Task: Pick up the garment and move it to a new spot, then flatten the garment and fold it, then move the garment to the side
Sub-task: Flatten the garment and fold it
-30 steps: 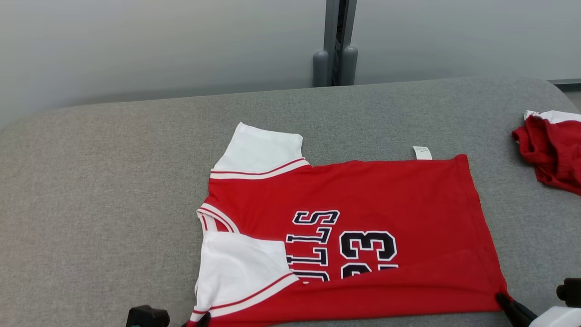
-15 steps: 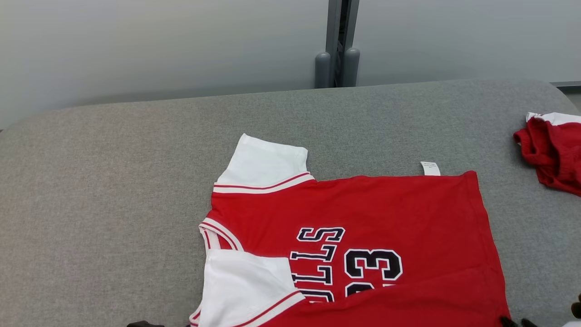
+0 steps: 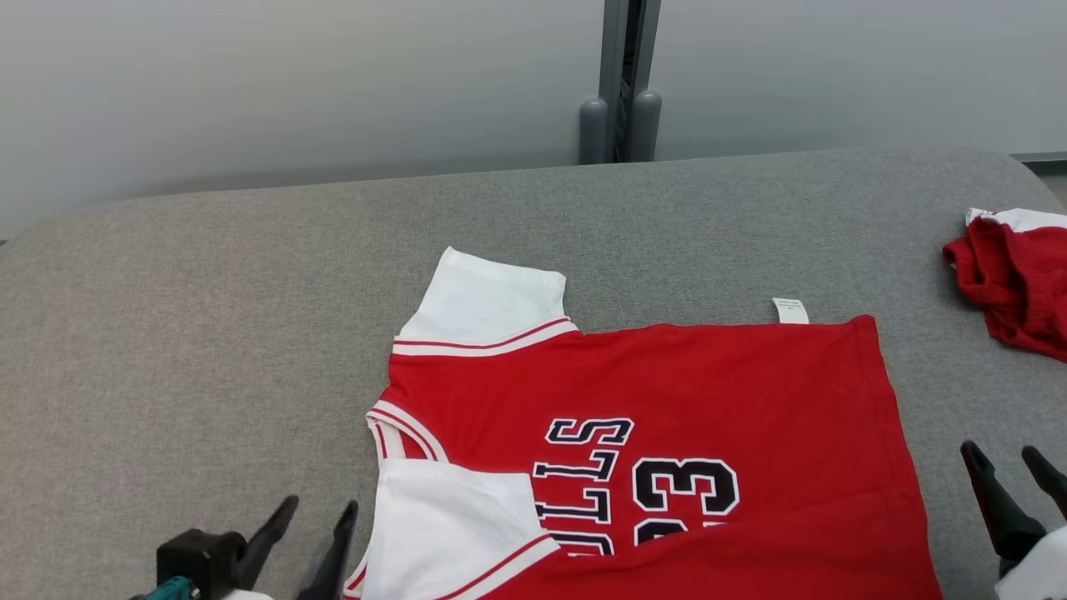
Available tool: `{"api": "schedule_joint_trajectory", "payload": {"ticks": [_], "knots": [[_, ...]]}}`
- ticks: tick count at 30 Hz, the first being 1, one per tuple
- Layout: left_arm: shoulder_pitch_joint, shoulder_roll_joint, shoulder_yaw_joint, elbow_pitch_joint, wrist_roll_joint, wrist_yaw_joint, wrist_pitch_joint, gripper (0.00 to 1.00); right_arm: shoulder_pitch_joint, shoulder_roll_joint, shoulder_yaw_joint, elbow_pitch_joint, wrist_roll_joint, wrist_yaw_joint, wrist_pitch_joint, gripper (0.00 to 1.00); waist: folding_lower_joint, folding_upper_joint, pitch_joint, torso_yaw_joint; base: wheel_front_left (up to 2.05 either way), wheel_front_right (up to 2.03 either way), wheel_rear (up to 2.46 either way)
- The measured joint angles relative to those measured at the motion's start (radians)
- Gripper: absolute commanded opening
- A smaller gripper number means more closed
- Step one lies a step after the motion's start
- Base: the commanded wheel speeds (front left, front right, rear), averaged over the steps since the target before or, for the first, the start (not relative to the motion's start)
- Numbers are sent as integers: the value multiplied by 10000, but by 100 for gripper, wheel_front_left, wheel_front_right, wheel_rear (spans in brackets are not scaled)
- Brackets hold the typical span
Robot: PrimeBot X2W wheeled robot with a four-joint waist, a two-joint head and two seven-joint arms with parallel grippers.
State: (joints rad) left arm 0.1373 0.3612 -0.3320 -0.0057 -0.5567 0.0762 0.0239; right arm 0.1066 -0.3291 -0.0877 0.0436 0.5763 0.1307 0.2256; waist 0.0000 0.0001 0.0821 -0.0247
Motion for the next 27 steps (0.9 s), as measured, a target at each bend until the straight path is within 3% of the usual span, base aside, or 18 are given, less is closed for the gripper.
{"api": "schedule_joint_trajectory", "payload": {"ticks": [9, 14, 16, 22, 25, 27], "knots": [[-1099, -431, 420, 236, 391, 61, -1908, 100, -1013, 257, 631, -343, -1264, 0, -2403, 100, 0, 0, -60, -183, 0, 0, 0], [-1583, -1051, 742, 725, 274, 192, -2556, 100, -1296, 416, 773, -73, -2475, 0, -3614, 100, 0, 0, -53, -280, 0, 0, 0], [-1772, -1329, 1043, 1041, 249, 293, -2731, 100, -1373, 771, 894, 199, -2869, 0, -4086, 100, 0, 0, -36, -354, 0, 0, 0], [-2358, -2031, 1586, 1620, 725, 104, -2844, 100, -1666, 1724, 1133, 940, -3394, 0, -4646, 100, 0, 0, 173, -641, 0, 0, 0], [-2552, -2104, 1645, 1960, 1179, -105, -2853, 100, -1844, 1958, 1327, 1162, -3428, 0, -4742, 100, 0, 0, 358, -804, 0, 0, 0], [-2742, -1990, 1653, 2502, 1492, -10, -2853, 100, -1967, 2023, 1360, 1315, -3409, 2, -4777, 100, 0, 0, 512, -930, 0, 0, 0]]}}
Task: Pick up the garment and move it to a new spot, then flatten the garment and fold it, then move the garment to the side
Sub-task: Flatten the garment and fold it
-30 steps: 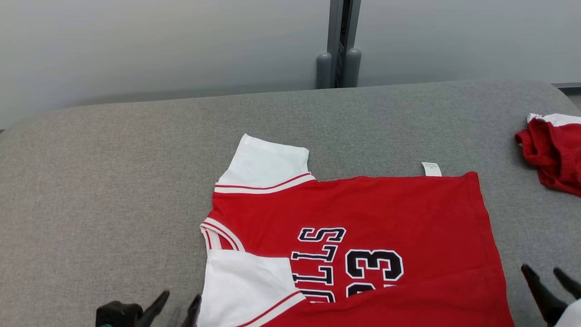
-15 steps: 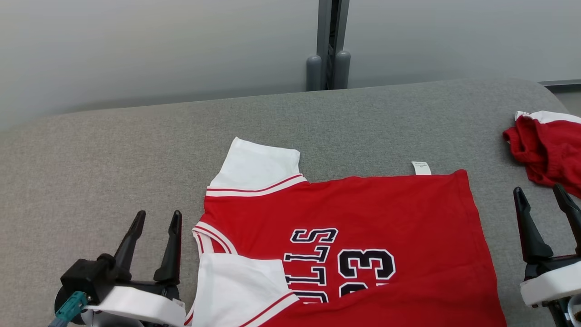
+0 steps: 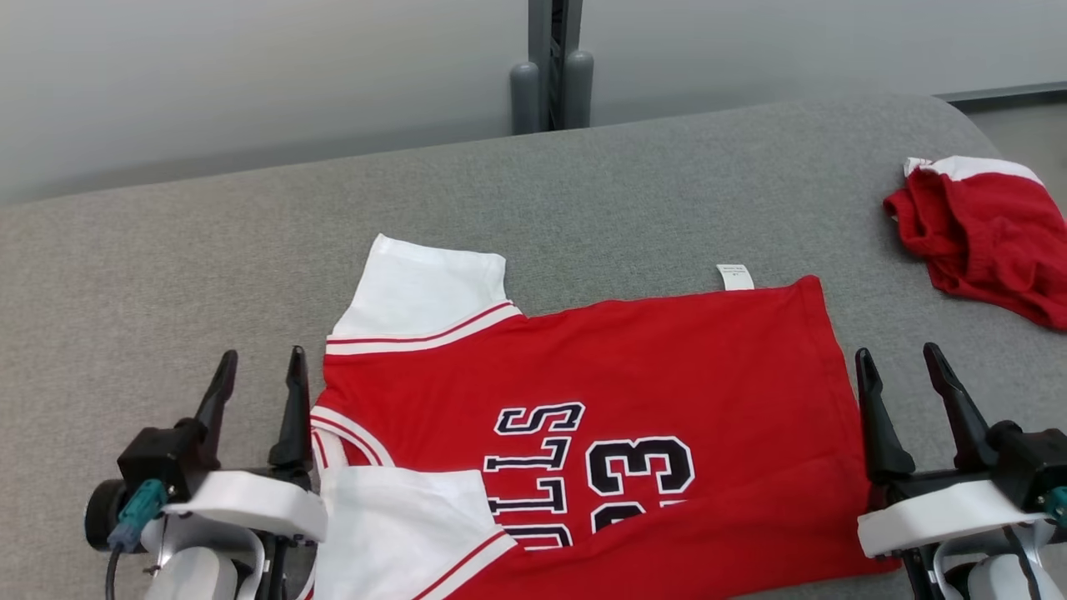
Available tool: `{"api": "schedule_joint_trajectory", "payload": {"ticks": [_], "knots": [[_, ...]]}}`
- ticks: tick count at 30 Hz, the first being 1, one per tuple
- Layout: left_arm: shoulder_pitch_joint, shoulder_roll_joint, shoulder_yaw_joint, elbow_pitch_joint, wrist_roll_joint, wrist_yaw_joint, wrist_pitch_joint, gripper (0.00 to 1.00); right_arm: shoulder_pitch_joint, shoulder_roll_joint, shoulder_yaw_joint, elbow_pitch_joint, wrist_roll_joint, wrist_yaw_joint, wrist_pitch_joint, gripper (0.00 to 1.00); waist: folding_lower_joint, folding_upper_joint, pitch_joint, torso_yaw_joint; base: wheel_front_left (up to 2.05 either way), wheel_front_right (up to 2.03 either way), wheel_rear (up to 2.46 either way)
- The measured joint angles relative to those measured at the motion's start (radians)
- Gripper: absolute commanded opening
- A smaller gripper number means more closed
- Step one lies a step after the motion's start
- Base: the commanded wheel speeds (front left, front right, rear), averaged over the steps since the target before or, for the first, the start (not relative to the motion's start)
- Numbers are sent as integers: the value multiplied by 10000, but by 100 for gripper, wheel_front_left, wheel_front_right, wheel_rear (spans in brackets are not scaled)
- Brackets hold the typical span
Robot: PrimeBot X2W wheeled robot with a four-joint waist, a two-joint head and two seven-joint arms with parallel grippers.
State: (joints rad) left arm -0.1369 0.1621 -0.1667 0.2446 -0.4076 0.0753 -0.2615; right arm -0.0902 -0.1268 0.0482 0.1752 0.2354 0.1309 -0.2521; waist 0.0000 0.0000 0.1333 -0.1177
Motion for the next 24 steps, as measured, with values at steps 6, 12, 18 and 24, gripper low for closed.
{"api": "schedule_joint_trajectory", "payload": {"ticks": [6, 12, 18, 24], "knots": [[-1365, 752, -307, 1296, 604, -46, 817, 100, -340, 155, 165, 134, 199, 0, -54, 100, 0, 0, 534, -495, 0, 0, 0], [-3104, 1440, -761, 2219, 1039, -447, 2286, 100, -522, 278, 257, 132, 268, -2, -82, 100, 0, 0, 1167, -1034, 0, 0, 0], [-4829, 1827, -1195, 3252, 1419, -790, 3532, 100, -667, 426, 460, 6, 268, -2, -82, 100, 0, 0, 1795, -1488, 0, 0, 0], [-5970, 2052, -1544, 4420, 1705, -1116, 4161, 100, -846, 556, 640, -17, 284, -2, -82, 100, 0, 0, 2273, -1864, 0, 0, 0]]}}
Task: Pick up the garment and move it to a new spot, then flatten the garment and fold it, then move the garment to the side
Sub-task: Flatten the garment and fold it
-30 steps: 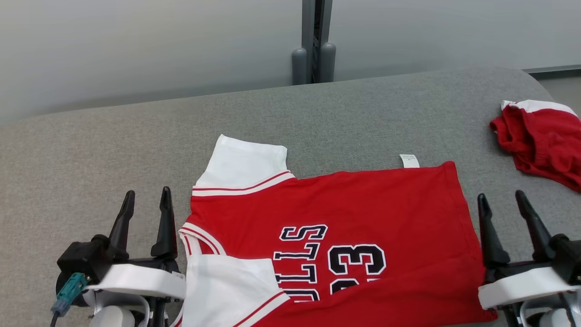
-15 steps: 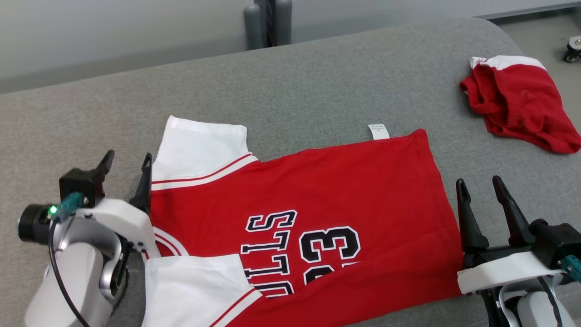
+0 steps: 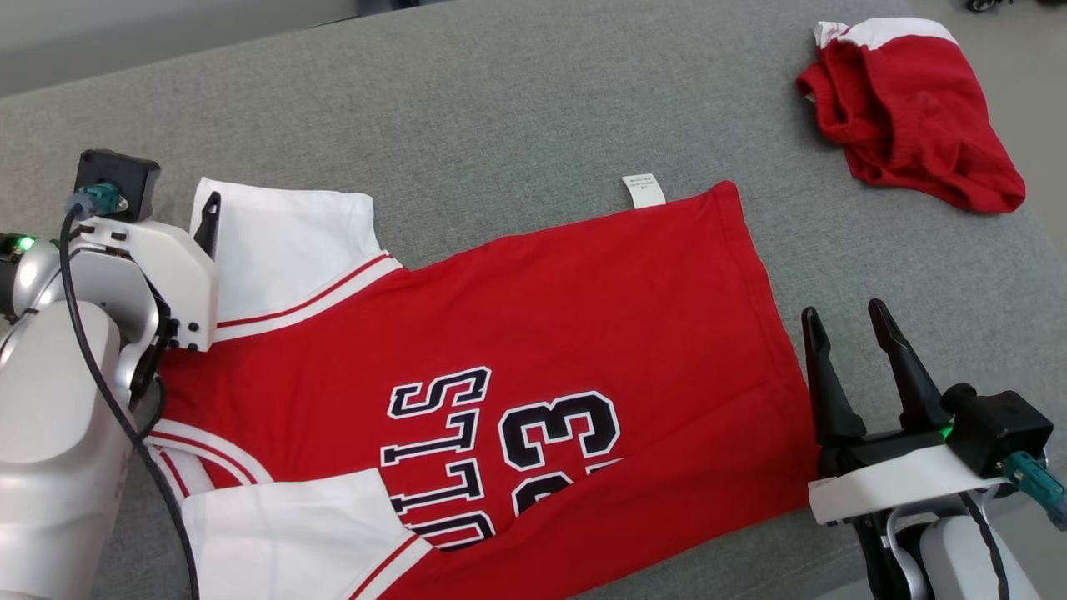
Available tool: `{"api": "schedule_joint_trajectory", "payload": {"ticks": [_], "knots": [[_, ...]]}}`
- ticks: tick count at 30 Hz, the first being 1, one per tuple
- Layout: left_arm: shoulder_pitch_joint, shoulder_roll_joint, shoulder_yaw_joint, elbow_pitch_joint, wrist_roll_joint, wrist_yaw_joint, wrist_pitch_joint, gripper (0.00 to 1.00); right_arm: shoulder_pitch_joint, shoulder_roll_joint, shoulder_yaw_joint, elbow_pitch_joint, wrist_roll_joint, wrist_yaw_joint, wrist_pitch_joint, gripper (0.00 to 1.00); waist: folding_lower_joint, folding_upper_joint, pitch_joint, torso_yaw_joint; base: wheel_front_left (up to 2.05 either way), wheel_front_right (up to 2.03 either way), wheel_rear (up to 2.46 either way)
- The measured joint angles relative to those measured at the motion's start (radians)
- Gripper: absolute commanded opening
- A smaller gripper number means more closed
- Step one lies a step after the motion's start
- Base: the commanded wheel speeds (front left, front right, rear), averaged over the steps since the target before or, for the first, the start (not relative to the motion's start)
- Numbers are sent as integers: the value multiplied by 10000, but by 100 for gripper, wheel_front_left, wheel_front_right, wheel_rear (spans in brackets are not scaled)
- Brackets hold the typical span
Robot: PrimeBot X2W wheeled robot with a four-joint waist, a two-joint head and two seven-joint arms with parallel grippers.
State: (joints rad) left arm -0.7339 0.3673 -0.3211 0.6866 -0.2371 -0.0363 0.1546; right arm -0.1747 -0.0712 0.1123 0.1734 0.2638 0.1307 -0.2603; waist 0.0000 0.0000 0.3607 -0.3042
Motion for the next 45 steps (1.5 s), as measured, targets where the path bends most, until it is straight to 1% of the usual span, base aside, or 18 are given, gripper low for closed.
{"api": "schedule_joint_trajectory", "payload": {"ticks": [8, 11, 17, 22, 25, 26, 27, 28, 29, 30, 34, 36, 41, 45], "knots": [[-1034, 360, -380, 1252, 171, -468, 491, 100, -105, 96, 182, 35, 75, 0, -4, 100, 0, 0, 347, -374, 0, 0, 0], [-1289, 376, -506, 1574, 163, -598, 623, 100, -107, 109, 188, 56, 84, 0, -10, 100, 0, 0, 414, -446, 0, 0, 0], [-1672, 359, -385, 2128, -537, -823, 1183, 100, -175, 155, 291, 155, 140, 0, -12, 100, 0, 0, 514, -576, 0, 0, 0], [-1977, 476, -665, 2259, -938, -895, 1697, 100, -260, 178, 314, 274, 188, 0, -12, 100, 0, 0, 627, -689, 0, 0, 0], [-1992, 546, -1030, 2132, -1329, -901, 2002, 100, -260, 188, 291, 313, 270, 0, -12, 100, 0, 0, 636, -724, 0, 0, 0], [-1993, 589, -1174, 2038, -1467, -901, 2117, 92, -260, 190, 284, 320, 276, 0, -12, 100, 0, 0, 634, -726, 0, 0, 0], [-1993, 614, -1287, 1962, -1611, -901, 2213, 73, -260, 196, 272, 334, 278, 0, -12, 100, 0, 0, 627, -723, 0, 0, 0], [-1991, 627, -1390, 1893, -1764, -901, 2297, 58, -259, 199, 263, 349, 280, 0, -12, 100, 0, 0, 616, -717, 0, 0, 0], [-1968, 658, -1601, 1726, -2027, -903, 2449, 26, -260, 201, 251, 374, 280, 0, -12, 100, 0, 0, 583, -695, 0, 0, 0], [-1953, 665, -1714, 1645, -2132, -905, 2502, 0, -260, 201, 245, 393, 284, 0, -12, 100, 0, 0, 564, -681, 0, 0, 0], [-1833, 782, -2102, 1331, -2566, -920, 2569, 0, -287, 207, 221, 439, 286, 0, -12, 100, 0, 0, 462, -595, 0, 0, 0], [-1761, 813, -2184, 1223, -2673, -934, 2412, 0, -299, 209, 198, 449, 286, 0, -12, 100, 0, 0, 405, -522, 0, 0, 0], [-1755, 648, -2224, 932, -2786, -932, 1597, 0, -338, 182, 117, 583, 255, 0, -12, 100, 0, 0, 274, -192, 0, 0, 0], [-1733, 418, -2226, 652, -2861, -934, 836, 0, -791, -117, -33, 907, 244, 0, -13, 100, 0, 0, 176, 227, 0, 0, 0]]}}
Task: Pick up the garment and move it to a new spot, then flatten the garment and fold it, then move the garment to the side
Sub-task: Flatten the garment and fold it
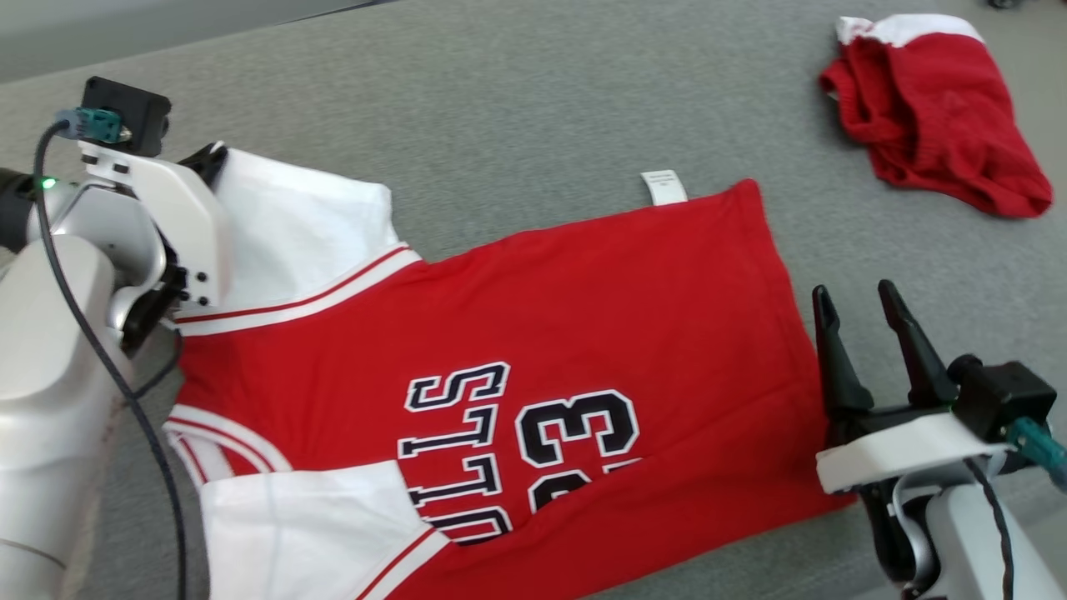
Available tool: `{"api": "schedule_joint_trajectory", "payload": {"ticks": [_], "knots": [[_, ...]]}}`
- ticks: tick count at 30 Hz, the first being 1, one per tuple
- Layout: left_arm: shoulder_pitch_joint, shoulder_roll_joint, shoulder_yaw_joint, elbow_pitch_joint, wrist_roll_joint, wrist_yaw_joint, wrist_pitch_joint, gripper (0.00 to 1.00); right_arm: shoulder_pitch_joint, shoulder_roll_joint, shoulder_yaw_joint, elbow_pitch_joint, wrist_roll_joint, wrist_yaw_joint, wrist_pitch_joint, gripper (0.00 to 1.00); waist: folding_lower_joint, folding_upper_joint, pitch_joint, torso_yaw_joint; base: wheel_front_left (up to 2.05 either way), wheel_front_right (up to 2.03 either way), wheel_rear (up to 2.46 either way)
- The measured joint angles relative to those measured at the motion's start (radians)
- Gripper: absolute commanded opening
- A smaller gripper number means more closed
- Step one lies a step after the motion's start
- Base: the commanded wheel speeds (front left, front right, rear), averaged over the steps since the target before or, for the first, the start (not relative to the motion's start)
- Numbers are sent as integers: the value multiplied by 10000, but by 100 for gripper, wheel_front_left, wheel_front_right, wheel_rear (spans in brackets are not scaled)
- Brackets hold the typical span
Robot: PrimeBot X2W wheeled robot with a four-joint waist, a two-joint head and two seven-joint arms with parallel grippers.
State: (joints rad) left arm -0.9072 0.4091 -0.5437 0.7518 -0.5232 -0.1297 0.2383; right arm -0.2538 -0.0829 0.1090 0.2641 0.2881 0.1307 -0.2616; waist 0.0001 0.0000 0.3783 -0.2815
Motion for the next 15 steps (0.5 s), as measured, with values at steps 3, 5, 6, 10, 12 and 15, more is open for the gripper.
{"api": "schedule_joint_trajectory", "payload": {"ticks": [3, 5, 6, 10, 12, 15], "knots": [[126, -194, -117, -224, -125, 2, -242, 0, -328, -240, -4, 443, 0, 0, 81, 100, 0, 0, -46, 246, 0, 0, 0], [278, -391, -378, -552, -255, 2, -476, 0, -808, -474, -42, 853, 52, 0, 372, 100, 0, 0, -82, 509, 0, 0, 0], [329, -441, -506, -717, -330, 0, -566, 0, -1105, -587, -48, 1087, 104, 0, 535, 100, 0, 0, -93, 644, 0, 0, 0], [379, -506, -746, -1070, -441, 0, -988, 0, -2202, -1026, 19, 2034, 265, 0, 1122, 100, 0, 0, -87, 1140, 0, 0, 0], [376, -619, -878, -1198, -466, 0, -1160, 0, -2654, -1124, 35, 2541, 598, 0, 1417, 100, 0, 0, -59, 1362, 0, 0, 0], [360, -782, -1078, -1344, -506, 0, -1473, 0, -3212, -1388, 40, 3352, 1016, 2, 1733, 100, 0, 0, 19, 1641, 0, 0, 0]]}}
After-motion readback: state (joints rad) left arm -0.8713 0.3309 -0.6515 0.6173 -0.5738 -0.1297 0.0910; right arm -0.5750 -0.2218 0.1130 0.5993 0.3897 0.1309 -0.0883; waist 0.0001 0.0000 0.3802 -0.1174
